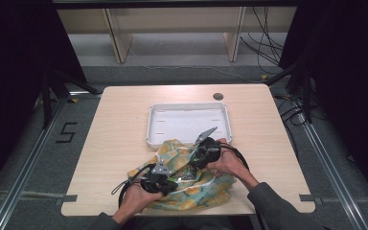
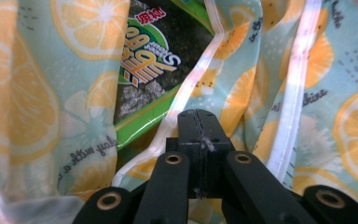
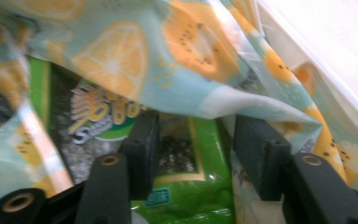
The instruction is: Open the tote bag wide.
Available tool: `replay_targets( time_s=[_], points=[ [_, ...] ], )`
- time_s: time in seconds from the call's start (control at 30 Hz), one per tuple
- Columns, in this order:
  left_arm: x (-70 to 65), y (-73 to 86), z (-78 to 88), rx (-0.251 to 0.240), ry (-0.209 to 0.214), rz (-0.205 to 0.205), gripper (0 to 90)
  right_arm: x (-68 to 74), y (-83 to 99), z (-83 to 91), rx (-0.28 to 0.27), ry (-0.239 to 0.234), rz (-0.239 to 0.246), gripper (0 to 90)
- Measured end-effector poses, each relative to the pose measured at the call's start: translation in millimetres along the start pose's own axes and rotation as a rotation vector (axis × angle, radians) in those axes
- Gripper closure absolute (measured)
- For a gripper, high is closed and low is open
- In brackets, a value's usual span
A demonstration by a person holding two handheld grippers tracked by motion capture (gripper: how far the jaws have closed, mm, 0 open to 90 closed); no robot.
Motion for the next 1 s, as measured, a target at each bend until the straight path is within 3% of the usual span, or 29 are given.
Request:
replay_targets(
  time_s=[0.03,0.2,0.3,0.33,0.4,0.5,0.7,0.73,1.0],
  points=[
    [-0.7,-0.5,-2.7,-0.036,-0.004,0.020,89.1,0.1,0.0,-0.1,0.001,-0.009,-0.002,51.3],
    [3.9,2.0,-4.3,-0.041,-0.013,0.053,89.3,3.2,1.1,1.5,0.018,-0.026,-0.003,52.3],
    [4.7,3.2,-5.3,-0.026,-0.026,0.051,89.2,4.1,1.9,1.9,0.029,-0.039,-0.015,51.9],
    [6.9,4.1,-3.9,0.018,-0.025,0.029,89.3,6.3,3.8,2.6,0.040,-0.068,-0.018,51.8],
    [8.8,4.1,-3.2,0.039,-0.030,0.003,89.3,6.6,5.6,3.1,0.040,-0.076,-0.017,51.8],
    [8.3,4.1,-5.0,0.028,-0.028,0.021,89.3,5.7,7.6,2.7,0.047,-0.099,-0.032,51.3],
    [10.3,2.8,-4.5,0.045,-0.030,0.003,89.4,7.0,7.5,0.5,0.065,-0.124,-0.067,49.4],
    [10.8,2.3,-4.2,0.051,-0.030,-0.001,89.4,6.5,7.2,-1.7,0.061,-0.157,-0.077,48.8],
    [11.1,2.0,-4.8,0.047,-0.031,0.004,89.5,6.9,6.2,-7.2,0.063,-0.188,-0.148,49.4]
  ],
)
Point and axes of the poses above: each handheld gripper's, and its own axes: z roughly backward along the jaws, y roughly out of its underside, x roughly to its left, the point moved 2 cm from there along -z, roughly forward along the jaws, and after that the axes turned 13 degrees about y, right-handed, at the moved point
